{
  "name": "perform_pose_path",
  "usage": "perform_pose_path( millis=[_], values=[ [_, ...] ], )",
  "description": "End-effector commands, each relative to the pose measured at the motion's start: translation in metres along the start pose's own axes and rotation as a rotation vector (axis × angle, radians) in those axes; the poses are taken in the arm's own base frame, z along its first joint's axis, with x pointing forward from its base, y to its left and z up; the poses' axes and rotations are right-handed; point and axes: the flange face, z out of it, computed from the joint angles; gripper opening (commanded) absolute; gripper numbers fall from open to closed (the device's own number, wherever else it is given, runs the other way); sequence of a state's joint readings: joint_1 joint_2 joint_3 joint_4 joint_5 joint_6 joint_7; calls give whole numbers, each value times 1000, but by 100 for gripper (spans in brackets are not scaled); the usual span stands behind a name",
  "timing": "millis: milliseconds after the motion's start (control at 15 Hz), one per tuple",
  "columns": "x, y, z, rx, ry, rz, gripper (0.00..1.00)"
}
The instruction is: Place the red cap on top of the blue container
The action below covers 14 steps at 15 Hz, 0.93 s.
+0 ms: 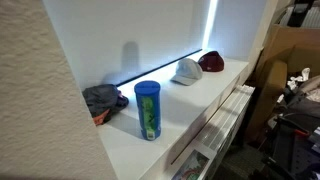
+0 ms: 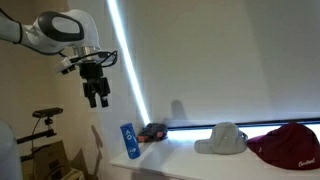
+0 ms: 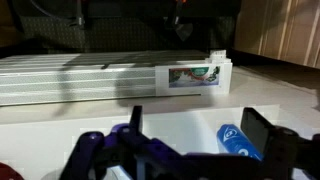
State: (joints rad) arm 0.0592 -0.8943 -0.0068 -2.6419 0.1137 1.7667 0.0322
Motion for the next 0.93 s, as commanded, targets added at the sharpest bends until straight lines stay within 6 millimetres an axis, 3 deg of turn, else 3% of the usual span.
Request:
perform_pose_path(
  millis=[0,267,400,467,600,800,867],
  values=[
    [0,0,-1,0,-1,0,100],
    [1,5,-4,-2,9,9,100],
    [-9,17,-24,23,128,116,100],
    [-10,54,-60,32,164,147,100],
    [8,82,-93,44,250,222,100],
    [20,144,-150,104,386,383,100],
    [25,164,-161,139,351,444,100]
  ],
)
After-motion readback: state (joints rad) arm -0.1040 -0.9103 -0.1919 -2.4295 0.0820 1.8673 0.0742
